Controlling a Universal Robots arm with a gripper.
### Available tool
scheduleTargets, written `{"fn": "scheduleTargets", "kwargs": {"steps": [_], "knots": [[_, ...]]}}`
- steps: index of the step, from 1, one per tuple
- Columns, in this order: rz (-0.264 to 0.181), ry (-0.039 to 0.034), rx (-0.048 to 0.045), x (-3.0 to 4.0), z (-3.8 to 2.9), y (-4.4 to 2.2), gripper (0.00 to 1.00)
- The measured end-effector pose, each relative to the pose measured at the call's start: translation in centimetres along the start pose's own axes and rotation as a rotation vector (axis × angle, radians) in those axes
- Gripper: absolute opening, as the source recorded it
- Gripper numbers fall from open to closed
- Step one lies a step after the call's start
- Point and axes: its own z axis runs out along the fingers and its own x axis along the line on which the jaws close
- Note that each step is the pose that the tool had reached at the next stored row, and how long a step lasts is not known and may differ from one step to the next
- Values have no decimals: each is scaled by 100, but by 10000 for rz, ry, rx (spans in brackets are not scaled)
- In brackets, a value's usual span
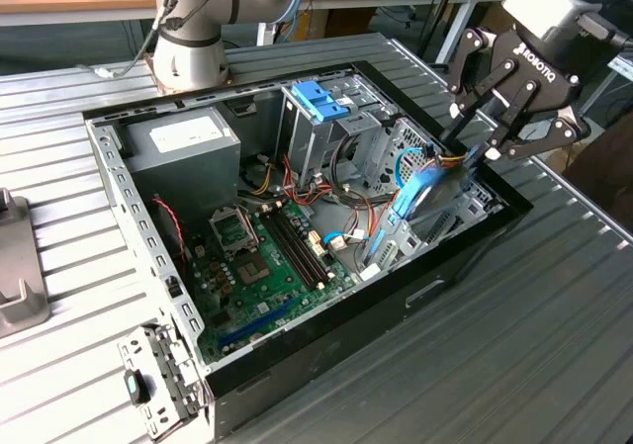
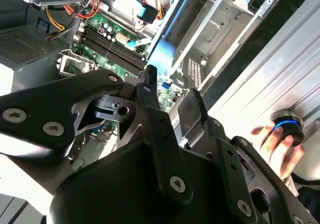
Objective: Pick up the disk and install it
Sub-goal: 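Insert the disk into the insertion slot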
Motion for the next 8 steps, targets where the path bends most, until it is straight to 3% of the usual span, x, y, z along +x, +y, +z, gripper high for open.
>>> {"fn": "scheduleTargets", "kwargs": {"steps": [5, 7, 8], "knots": [[-4, -66, 1, -14, -98, 6, 45], [-14, -257, -1, -13, -95, 4, 43], [-16, -289, -14, -13, -87, -1, 36]]}}
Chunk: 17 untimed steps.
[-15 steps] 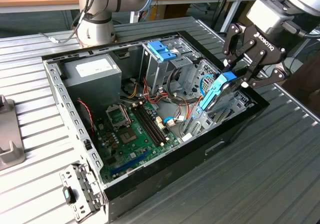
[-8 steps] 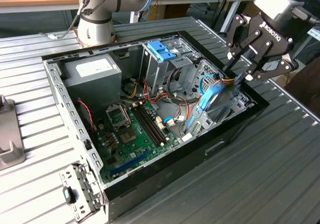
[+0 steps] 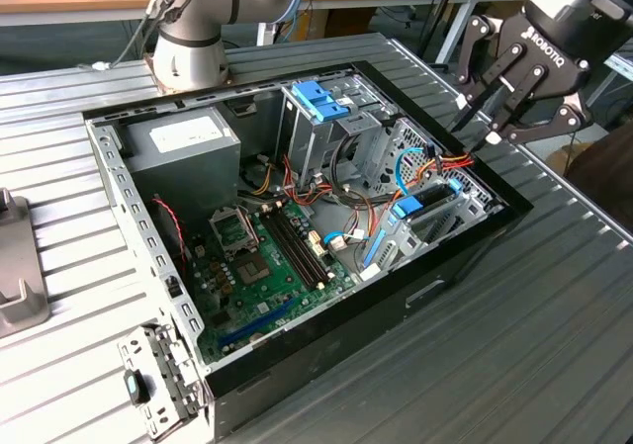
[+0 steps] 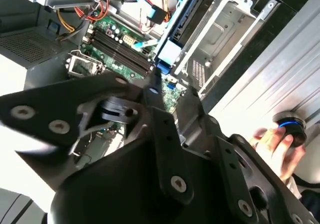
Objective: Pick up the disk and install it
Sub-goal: 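Insert the disk into the insertion slot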
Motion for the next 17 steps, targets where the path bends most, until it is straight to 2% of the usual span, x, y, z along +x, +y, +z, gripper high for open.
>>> {"fn": "scheduleTargets", "kwargs": {"steps": [3, 4, 5, 9, 11, 17], "knots": [[10, -12, -65, 7, 36, -23, 18], [13, -13, -83, 9, 47, -31, 18], [18, -14, -127, 14, 75, -53, 10], [33, -18, -241, 29, 152, -115, 10], [44, -18, -314, 37, 186, -179, 10], [46, -19, -385, 25, 203, -317, 10]]}}
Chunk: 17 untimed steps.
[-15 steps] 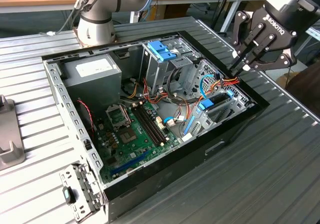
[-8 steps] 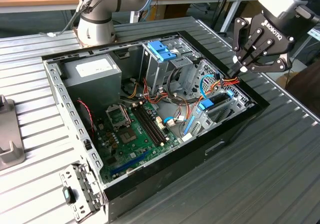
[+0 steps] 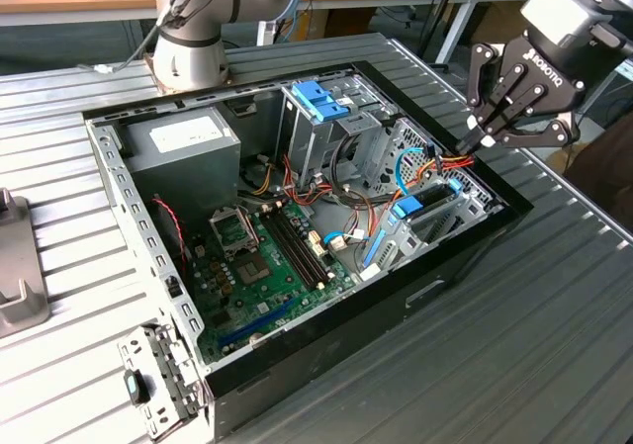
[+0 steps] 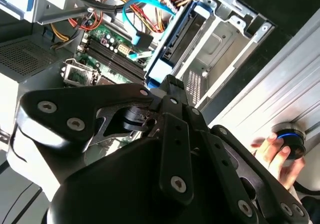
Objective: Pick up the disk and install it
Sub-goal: 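Insert the disk into the insertion slot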
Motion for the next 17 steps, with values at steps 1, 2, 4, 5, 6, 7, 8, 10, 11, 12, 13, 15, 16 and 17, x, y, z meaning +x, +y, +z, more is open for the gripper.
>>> {"fn": "scheduleTargets", "kwargs": {"steps": [1, 2, 4, 5, 6, 7, 8, 10, 11, 12, 13, 15, 16, 17], "knots": [[1, -1, -8, -18, 6, -18, 10], [1, -2, -15, -27, 10, -31, 10], [4, -3, -38, -46, 17, -68, 10], [5, -2, -54, -57, 20, -91, 10], [8, -4, -84, -77, 29, -131, 10], [11, -5, -101, -88, 35, -155, 10], [16, -4, -125, -102, 45, -181, 10], [22, -7, -169, -126, 74, -230, 10], [23, -8, -186, -136, 92, -257, 10], [25, -8, -199, -143, 110, -280, 10], [26, -9, -210, -149, 131, -303, 10], [29, -8, -226, -156, 164, -339, 10], [31, -8, -234, -157, 182, -357, 10], [32, -9, -245, -157, 204, -377, 10]]}}
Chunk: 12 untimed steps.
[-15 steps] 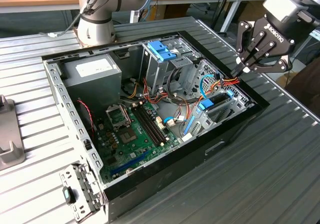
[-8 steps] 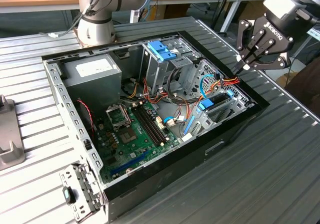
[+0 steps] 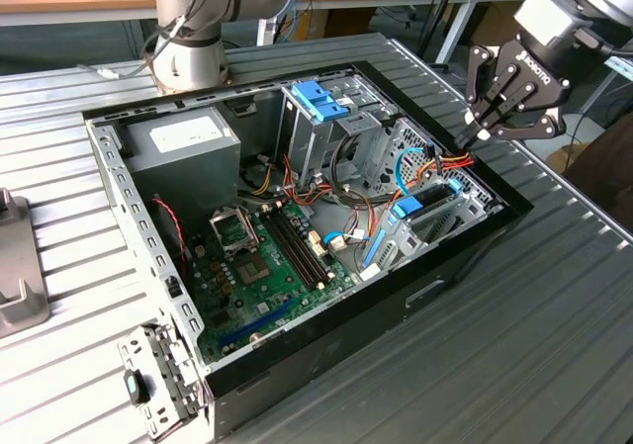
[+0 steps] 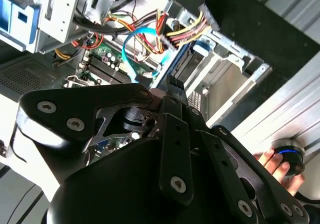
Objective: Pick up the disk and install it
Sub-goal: 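Insert the disk into the insertion slot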
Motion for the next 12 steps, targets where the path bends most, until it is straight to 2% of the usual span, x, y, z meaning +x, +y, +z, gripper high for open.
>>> {"fn": "scheduleTargets", "kwargs": {"steps": [3, 6, 12], "knots": [[5, -1, -32, 2, 49, -51, 10], [15, -3, -101, 0, 96, -137, 10], [-4, -1, -149, -19, 99, -268, 10]]}}
